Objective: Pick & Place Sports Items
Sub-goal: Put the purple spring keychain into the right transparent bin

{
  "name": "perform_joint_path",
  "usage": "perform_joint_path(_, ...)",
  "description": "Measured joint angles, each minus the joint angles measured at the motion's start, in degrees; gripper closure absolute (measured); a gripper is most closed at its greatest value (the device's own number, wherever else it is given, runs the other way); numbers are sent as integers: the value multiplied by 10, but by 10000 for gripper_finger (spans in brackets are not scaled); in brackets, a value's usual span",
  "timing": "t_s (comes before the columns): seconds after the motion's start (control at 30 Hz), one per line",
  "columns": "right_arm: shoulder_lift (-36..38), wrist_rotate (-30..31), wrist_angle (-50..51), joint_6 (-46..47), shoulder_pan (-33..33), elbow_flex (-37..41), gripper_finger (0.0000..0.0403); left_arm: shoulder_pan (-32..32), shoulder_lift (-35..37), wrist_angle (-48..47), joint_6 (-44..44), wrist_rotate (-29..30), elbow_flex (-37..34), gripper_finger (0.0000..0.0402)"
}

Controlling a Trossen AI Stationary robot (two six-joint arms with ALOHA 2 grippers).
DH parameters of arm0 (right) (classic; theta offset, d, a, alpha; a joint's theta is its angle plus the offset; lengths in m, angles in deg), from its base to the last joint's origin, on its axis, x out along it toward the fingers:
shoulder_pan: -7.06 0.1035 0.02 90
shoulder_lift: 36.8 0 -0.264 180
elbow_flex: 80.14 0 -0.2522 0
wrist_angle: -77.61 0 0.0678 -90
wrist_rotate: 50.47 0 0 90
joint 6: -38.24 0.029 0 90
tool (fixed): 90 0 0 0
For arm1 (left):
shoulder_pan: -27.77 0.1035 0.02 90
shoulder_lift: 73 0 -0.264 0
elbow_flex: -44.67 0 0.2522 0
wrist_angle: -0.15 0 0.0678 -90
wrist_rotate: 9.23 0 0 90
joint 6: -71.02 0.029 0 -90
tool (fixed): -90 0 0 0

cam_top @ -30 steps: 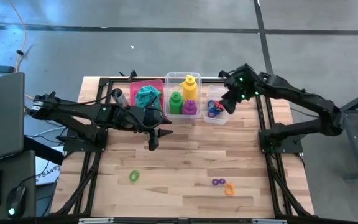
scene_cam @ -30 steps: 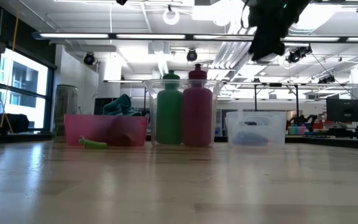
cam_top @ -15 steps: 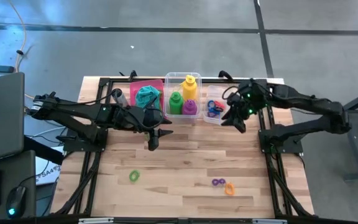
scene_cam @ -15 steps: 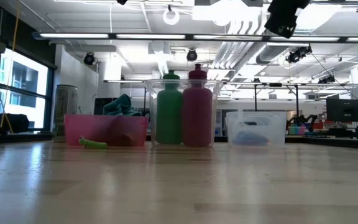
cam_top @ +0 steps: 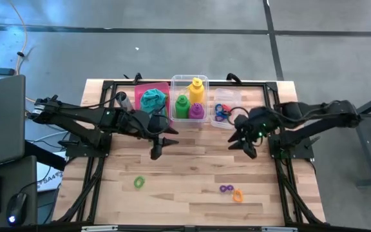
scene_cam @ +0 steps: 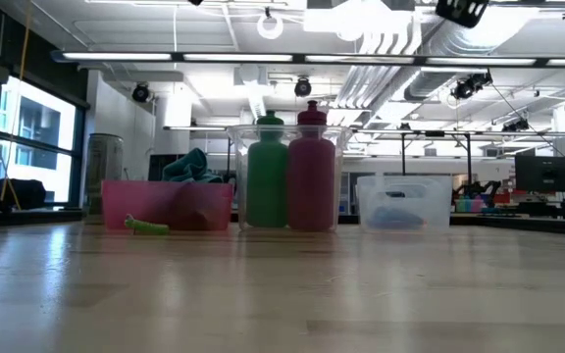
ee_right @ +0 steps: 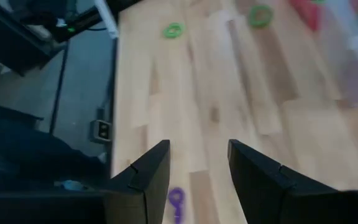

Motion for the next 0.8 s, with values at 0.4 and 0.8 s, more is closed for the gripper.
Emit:
perform_joint_path(0.4,-12,87,-59,135,170,0,250,-87,0,-61,18,-49,0,225)
perform_joint_path(0.8,-94,127,-113,188,275,0,250,-164,0,-115,-66,27,0,225)
